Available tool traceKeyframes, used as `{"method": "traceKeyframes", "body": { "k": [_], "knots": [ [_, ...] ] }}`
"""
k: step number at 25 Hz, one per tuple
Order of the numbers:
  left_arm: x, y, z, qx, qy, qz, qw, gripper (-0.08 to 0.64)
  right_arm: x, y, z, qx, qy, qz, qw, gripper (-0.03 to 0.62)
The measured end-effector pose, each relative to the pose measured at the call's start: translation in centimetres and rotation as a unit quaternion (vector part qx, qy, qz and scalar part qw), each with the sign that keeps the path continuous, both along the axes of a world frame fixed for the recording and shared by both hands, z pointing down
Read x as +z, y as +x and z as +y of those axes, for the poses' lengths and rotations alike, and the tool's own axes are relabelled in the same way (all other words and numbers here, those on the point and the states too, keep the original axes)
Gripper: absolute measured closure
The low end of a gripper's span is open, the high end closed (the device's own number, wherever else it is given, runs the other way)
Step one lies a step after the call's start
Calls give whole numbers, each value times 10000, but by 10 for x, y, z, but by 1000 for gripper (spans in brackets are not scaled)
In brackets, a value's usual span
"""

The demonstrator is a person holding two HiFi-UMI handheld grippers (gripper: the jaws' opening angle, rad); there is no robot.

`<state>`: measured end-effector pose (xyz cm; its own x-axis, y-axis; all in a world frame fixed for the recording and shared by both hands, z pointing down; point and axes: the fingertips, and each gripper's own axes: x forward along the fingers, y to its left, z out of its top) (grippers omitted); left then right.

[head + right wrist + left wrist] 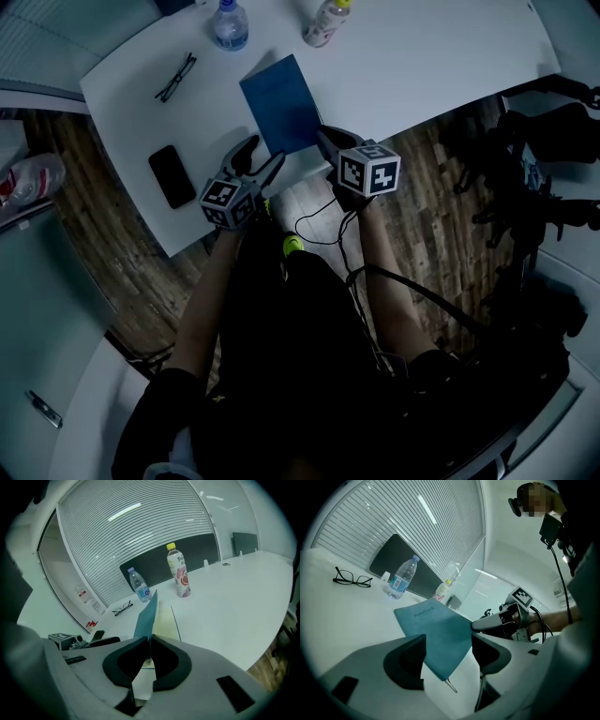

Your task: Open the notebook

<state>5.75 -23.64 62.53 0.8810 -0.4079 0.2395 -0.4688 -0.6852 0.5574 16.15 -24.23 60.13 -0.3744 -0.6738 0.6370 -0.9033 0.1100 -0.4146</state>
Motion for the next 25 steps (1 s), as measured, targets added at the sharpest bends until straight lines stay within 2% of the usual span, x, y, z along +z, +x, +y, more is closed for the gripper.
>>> {"method": "traceKeyframes", "body": {
  "k": [13,18,25],
  "knots": [
    [-2,-3,-2,-163,-110,201,9996,261,-20,-22,2,-373,260,-136,9989,545],
    [-3,-7,0,-178,-70,165,9997,264,-26,-34,2,-526,293,-154,9981,548],
    [-8,-14,0,-259,-152,508,9983,264,-36,-50,3,-734,433,-54,9963,548]
  ]
}}
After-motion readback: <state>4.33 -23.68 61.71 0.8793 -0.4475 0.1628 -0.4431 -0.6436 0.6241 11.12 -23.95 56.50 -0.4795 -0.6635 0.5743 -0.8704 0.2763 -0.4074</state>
